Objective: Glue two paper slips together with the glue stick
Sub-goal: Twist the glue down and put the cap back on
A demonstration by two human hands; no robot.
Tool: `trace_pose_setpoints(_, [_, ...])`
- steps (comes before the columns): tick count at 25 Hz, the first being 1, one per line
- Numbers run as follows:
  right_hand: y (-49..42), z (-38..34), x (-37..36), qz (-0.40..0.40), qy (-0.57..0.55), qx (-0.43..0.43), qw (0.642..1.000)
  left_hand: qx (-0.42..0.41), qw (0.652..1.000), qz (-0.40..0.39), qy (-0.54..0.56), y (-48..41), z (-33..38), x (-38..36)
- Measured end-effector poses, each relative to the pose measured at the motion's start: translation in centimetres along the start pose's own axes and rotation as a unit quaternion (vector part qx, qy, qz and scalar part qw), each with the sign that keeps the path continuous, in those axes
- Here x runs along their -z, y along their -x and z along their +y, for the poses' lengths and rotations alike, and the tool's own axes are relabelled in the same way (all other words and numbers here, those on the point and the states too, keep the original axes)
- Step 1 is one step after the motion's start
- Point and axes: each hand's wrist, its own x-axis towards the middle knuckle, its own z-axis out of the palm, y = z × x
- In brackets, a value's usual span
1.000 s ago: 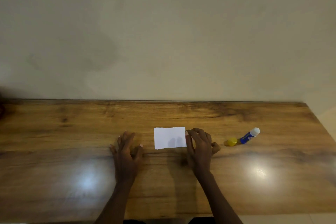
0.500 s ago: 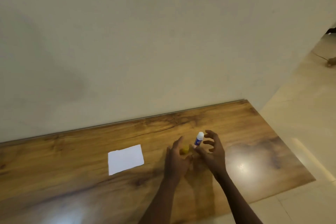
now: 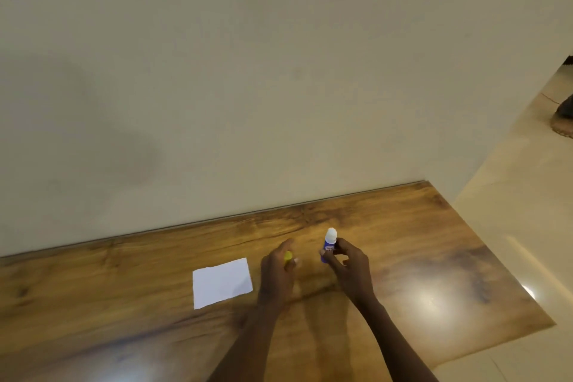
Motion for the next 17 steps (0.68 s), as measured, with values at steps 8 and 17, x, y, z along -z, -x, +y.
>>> trace_pose_setpoints(8, [-0.6, -16.4, -3.2, -0.079, -0.054, 0.159, 0.983, -0.105, 0.986, 0.128, -0.02, -0.3, 5.3, 19.5])
trace_pose_setpoints(17, [1.4, -30.5, -2.1, -0.103, -0.171, 0.22, 0.955, -0.176, 0.972, 0.115, 0.109, 4.5, 15.3, 28.6])
